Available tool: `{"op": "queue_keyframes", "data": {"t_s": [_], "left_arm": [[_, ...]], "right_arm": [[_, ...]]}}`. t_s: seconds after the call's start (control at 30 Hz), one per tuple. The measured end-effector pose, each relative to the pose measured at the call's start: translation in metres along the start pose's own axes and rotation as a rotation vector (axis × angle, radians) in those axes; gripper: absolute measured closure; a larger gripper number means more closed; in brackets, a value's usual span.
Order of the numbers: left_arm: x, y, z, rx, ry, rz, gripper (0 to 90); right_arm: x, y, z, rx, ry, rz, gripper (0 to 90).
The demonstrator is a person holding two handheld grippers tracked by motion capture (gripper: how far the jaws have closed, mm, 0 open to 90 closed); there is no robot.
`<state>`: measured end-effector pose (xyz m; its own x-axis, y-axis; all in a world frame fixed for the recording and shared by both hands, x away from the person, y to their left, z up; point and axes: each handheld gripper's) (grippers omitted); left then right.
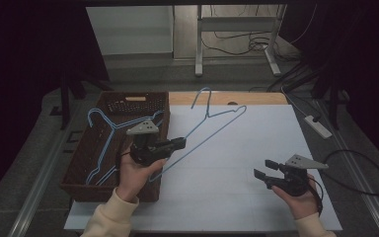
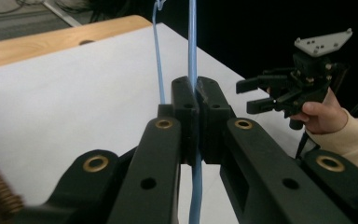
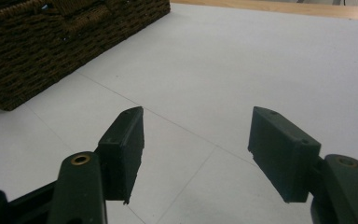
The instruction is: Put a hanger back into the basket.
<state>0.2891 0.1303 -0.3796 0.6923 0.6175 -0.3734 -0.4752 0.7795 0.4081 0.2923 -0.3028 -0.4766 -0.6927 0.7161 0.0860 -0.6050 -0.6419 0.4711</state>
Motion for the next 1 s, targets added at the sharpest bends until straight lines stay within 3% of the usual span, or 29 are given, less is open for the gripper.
{"op": "queue_keyframes", "data": {"t_s": [0.47,0.63,1.0], "left_arm": [[0.027,0.050,0.001,-0.081,0.009,0.043,87.1],[0.043,0.072,-0.004,-0.104,0.018,0.092,87.1],[0.072,0.104,-0.015,-0.134,0.057,0.181,87.2]], "right_arm": [[-0.003,-0.003,-0.004,0.028,-0.003,-0.017,36.2],[-0.003,-0.004,-0.005,0.033,0.005,-0.020,36.2],[-0.003,-0.006,-0.007,0.057,0.015,-0.033,36.2]]}}
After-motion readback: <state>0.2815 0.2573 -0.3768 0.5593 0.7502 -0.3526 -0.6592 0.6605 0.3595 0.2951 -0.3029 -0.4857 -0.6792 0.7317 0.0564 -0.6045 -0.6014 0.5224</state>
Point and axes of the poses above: each handheld gripper's, and its own axes: y roughly backward along the jaws, z roughly out of its top, x roughly to its left, and after that the axes turned 4 degrees about y, right-handed
